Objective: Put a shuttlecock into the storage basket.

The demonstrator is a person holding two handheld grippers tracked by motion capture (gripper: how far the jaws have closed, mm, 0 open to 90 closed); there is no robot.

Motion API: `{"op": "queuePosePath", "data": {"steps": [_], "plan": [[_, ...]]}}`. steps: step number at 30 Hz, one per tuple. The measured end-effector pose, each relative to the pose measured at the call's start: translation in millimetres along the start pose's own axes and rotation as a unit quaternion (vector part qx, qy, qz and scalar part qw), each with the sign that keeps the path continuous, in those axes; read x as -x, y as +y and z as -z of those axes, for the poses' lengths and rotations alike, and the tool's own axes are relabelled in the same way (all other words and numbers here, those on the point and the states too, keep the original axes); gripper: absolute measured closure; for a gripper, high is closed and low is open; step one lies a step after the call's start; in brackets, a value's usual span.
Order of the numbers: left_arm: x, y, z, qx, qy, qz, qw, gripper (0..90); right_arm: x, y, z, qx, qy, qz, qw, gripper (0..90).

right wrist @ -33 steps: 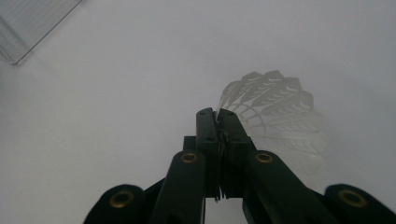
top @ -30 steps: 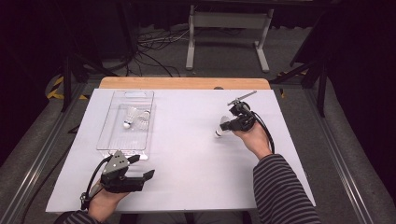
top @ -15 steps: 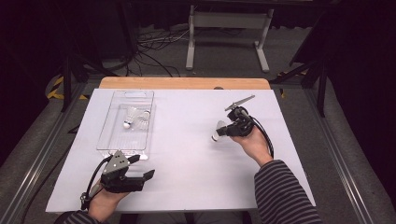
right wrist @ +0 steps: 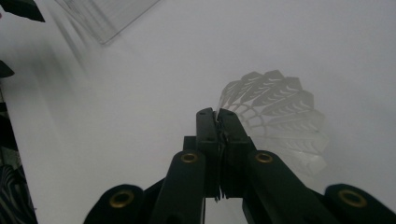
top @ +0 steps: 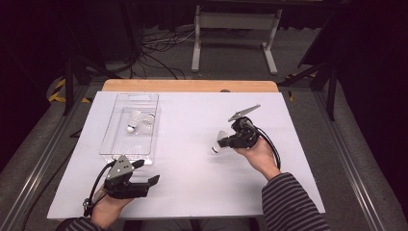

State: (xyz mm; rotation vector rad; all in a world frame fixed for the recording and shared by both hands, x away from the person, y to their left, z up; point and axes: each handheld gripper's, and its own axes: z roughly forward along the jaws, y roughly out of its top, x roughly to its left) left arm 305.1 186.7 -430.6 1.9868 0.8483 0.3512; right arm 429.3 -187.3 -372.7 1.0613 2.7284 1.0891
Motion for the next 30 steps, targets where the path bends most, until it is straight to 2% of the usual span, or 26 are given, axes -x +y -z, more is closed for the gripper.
{"op": "queuePosePath", "data": {"steps": [14, 30], "plan": [[1.2, 2.7, 1.3, -0.001, -0.003, 0.003, 1.0000, 22.9, -26.3, -1.9, 1.2, 0.010, 0.033, 0.027, 0.9990, 88.4], [8.0, 13.1, -1.0, -0.010, -0.017, -0.006, 0.9998, 23.0, -36.8, -14.6, 1.4, 0.007, 0.052, 0.031, 0.9981, 88.4]]}}
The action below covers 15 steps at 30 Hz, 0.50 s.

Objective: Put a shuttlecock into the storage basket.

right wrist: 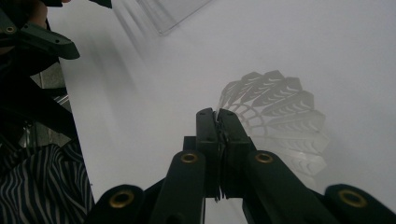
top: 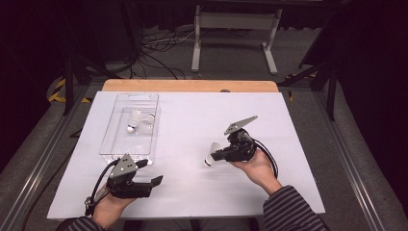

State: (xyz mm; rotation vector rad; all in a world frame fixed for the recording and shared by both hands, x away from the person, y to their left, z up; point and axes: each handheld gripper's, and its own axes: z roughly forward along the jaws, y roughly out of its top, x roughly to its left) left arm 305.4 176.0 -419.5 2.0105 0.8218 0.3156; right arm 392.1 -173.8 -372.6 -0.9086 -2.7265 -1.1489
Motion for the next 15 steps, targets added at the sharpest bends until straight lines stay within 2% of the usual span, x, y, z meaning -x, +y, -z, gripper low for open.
{"op": "queuePosePath", "data": {"steps": [10, 15], "plan": [[8.6, 15.7, -8.1, 0.000, -0.015, -0.016, 0.9998, 23.0, -8.3, 0.7, -2.8, 0.002, 0.015, 0.009, 0.9998, 88.4], [12.7, 23.0, -17.1, -0.003, -0.040, -0.011, 0.9991, 23.1, -10.5, 2.5, -5.4, 0.002, 0.023, 0.013, 0.9997, 88.4]]}}
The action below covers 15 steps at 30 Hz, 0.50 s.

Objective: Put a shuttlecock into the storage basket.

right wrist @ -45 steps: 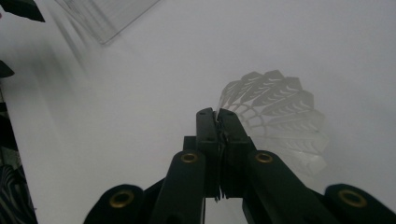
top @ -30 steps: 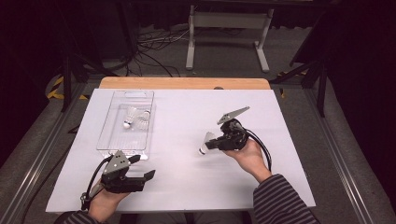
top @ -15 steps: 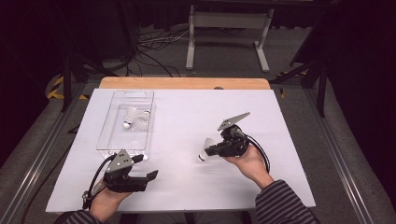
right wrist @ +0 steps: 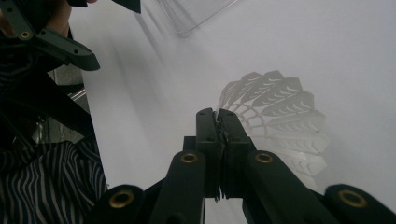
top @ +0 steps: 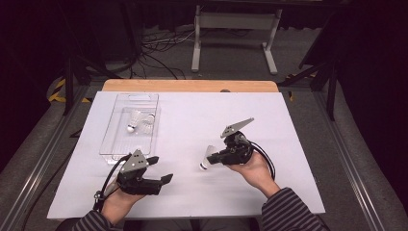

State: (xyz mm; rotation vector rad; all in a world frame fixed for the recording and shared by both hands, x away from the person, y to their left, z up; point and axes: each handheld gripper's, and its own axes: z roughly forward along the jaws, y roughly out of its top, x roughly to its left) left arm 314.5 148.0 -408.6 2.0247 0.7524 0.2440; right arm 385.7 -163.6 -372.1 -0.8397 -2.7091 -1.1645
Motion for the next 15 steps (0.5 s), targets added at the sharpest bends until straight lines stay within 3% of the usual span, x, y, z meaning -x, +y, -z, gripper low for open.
{"op": "queuePosePath", "data": {"steps": [15], "plan": [[6.8, 14.2, -22.8, -0.023, -0.028, -0.014, 0.9993, 23.3, -9.7, 9.7, -6.7, 0.004, 0.021, 0.011, 0.9997, 88.4]]}}
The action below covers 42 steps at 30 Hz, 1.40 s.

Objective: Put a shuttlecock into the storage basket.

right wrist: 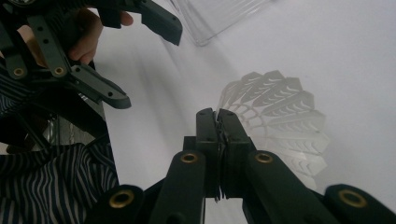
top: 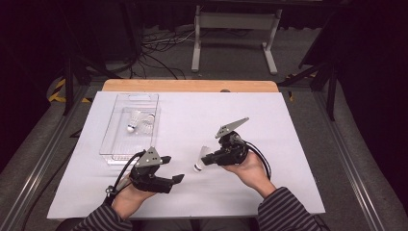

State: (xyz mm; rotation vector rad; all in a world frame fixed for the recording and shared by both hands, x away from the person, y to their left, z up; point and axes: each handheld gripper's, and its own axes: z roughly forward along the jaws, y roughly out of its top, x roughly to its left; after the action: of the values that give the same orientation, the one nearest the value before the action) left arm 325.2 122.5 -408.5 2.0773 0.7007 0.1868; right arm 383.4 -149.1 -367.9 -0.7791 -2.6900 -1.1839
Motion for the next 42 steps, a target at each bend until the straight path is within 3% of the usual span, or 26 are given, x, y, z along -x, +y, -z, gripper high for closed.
{"op": "queuePosePath", "data": {"steps": [25, 42], "plan": [[3.7, 9.8, -24.8, -0.039, -0.029, -0.011, 0.9988, 29.9, -15.1, 15.8, -16.0, 0.002, 0.034, 0.020, 0.9992, 88.4], [4.9, 12.3, -31.3, -0.070, -0.041, -0.015, 0.9966, 51.8, -19.2, 17.8, -21.9, 0.001, 0.049, 0.023, 0.9985, 88.3]]}}
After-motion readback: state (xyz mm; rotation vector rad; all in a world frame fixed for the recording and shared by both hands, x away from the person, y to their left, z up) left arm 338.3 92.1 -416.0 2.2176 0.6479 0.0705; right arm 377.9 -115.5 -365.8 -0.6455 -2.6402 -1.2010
